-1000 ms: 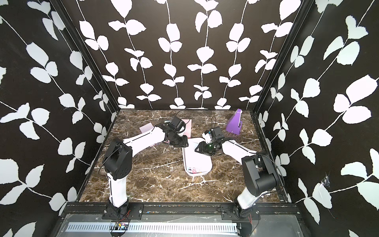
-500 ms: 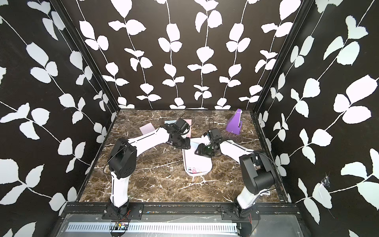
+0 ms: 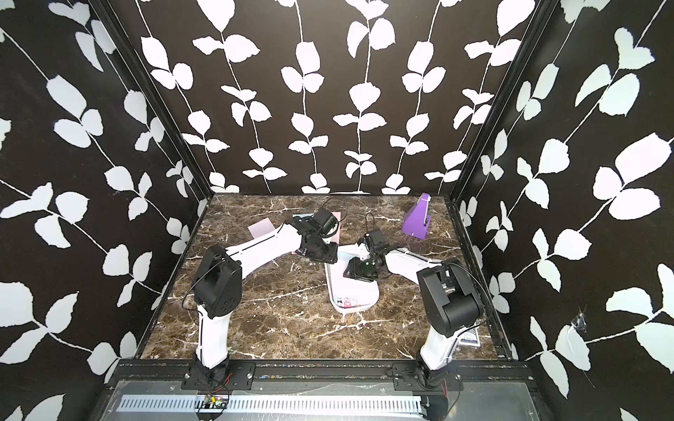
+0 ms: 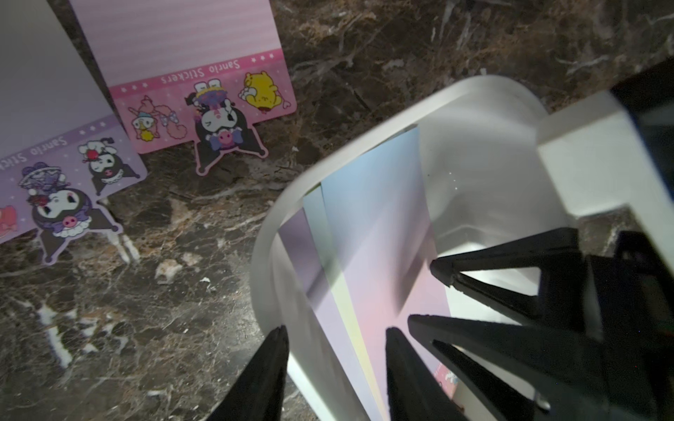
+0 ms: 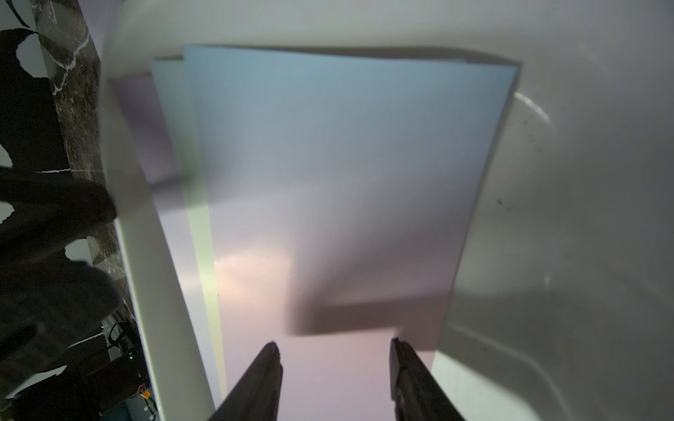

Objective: Take the stickers out of the storage box
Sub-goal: Adjust the storage box at the center of the board.

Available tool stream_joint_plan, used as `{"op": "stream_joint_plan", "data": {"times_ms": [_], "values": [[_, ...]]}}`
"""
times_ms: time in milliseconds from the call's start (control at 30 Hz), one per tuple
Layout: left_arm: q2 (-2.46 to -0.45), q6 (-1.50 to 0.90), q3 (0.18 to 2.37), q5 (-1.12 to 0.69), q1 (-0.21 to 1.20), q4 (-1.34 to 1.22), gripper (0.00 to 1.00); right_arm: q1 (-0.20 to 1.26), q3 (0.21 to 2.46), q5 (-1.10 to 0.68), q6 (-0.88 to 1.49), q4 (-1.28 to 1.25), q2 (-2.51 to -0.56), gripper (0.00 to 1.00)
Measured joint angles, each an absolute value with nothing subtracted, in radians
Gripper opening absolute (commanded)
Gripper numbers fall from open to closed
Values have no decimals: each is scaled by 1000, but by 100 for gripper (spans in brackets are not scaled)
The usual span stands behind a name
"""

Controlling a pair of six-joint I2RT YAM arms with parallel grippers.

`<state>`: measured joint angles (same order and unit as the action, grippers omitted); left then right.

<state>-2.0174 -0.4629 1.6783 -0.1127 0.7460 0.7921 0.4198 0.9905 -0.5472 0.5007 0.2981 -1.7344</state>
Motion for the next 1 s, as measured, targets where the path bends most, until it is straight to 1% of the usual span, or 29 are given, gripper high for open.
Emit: {"op": "stream_joint_plan", "data": {"times_ms": [333, 567, 1000], "values": [[-2033, -467, 1691, -115, 746, 808, 48, 420, 998, -549, 501, 278, -1741, 50], [-2052, -471, 1748, -118, 754, 825, 48, 420, 998, -545, 501, 278, -1744, 50], [-2079, -478, 1795, -36, 799, 850, 48, 423, 998, -542, 501, 277, -1757, 50]]}}
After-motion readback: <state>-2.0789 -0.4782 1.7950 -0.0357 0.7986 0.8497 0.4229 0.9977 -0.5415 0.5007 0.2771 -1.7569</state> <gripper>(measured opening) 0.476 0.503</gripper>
